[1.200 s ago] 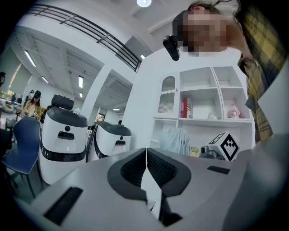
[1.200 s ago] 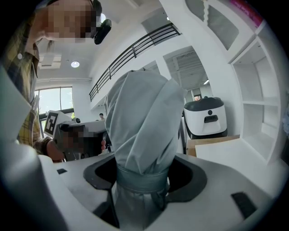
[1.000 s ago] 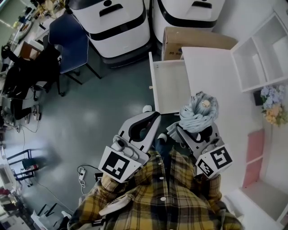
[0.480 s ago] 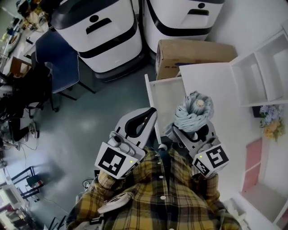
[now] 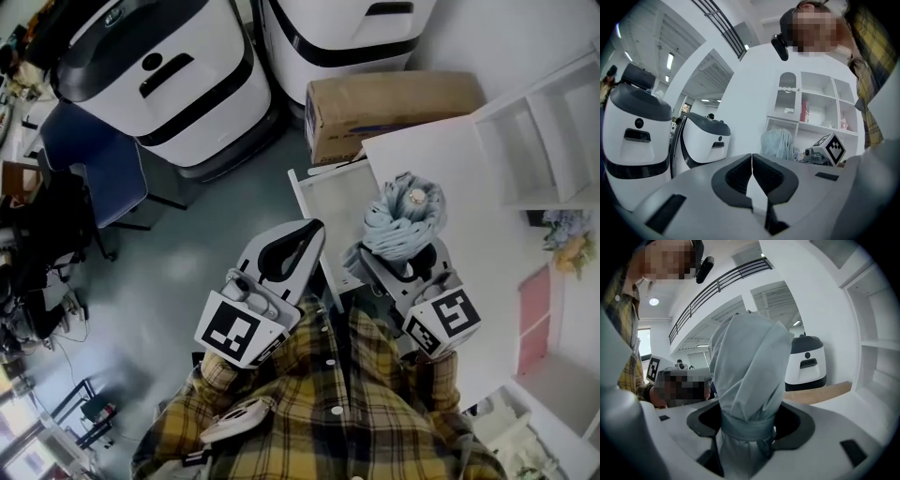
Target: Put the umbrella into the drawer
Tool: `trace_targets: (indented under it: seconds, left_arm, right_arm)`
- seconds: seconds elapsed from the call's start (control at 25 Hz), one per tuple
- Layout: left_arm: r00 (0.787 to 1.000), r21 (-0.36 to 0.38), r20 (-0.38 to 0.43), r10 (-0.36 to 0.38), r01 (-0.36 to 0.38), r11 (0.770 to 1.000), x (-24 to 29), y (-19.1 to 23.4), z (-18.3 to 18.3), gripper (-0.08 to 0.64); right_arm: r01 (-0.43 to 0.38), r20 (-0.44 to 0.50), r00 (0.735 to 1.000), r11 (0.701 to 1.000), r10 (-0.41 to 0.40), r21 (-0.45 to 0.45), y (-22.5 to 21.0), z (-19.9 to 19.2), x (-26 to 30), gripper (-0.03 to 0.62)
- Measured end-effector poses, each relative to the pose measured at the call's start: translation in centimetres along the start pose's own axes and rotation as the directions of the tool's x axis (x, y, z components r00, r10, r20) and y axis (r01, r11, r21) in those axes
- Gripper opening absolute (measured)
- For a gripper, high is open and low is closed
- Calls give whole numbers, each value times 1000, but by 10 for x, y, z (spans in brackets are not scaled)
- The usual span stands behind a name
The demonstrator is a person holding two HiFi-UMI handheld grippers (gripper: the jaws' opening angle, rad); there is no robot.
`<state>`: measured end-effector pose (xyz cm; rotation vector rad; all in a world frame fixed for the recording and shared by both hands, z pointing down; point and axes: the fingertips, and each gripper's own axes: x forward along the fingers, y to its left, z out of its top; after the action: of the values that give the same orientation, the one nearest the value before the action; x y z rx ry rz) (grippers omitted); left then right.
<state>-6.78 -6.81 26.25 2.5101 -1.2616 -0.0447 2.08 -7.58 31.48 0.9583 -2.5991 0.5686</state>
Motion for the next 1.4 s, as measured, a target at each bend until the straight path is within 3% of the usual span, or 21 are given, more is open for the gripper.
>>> trace_targets:
  seconds: [0.44,1.0,1.4]
  left_arm:
    - [996,-10,-11,-84,84,996,22,-13,5,23]
    - [998,-31,-16,-67,66,997,34,-28,-9,23]
    - [995,-50,-71,-70,66,997,39,-20,-36,23]
  right_arm:
    - [28,-1,1000,999,-28,22,-6,0,-7,314]
    - [-27,-45,999,999,29,35,-16,-14,-7,314]
    - [-31,-122,992,999,32,12,-23,-45,12,314]
